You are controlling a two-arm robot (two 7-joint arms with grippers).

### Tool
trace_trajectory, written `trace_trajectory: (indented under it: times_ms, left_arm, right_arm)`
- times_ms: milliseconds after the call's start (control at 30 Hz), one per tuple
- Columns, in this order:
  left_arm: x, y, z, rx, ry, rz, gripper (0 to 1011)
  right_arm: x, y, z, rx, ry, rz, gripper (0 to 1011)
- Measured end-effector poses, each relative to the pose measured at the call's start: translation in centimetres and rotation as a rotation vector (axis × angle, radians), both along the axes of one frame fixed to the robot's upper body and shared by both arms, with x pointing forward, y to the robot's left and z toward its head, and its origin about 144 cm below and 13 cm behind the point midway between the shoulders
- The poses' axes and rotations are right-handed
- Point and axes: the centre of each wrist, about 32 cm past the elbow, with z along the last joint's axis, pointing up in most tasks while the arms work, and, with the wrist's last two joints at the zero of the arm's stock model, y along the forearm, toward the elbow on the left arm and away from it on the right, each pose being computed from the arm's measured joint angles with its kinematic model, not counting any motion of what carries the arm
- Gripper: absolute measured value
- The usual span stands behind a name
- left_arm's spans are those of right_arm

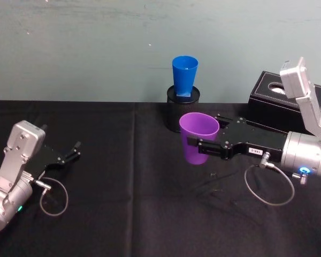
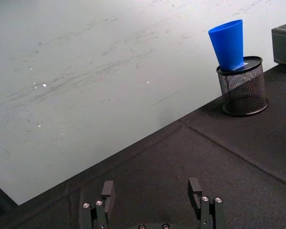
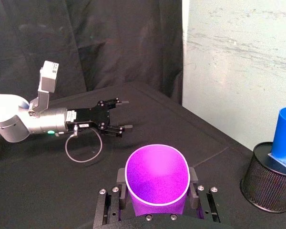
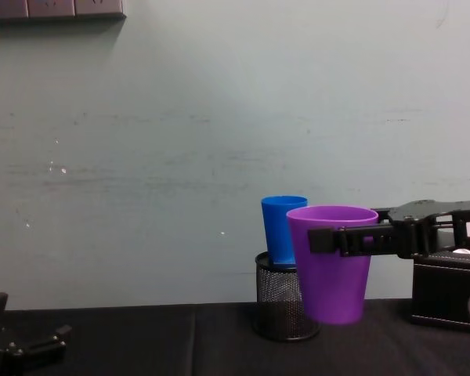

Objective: Pick up one cup with a gripper and tap it against the other cup.

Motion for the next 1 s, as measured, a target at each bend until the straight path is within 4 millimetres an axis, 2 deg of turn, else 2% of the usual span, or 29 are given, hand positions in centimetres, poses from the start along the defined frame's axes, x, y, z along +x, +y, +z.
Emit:
trace_trajectory:
  times_ms: [1000]
  left_arm:
    - [0.00,0.00,0.00,0.000,0.000,0.000,1011]
  right_arm:
    - [0.07,-0.03,0.07,0.002,0.002,-0.006,726]
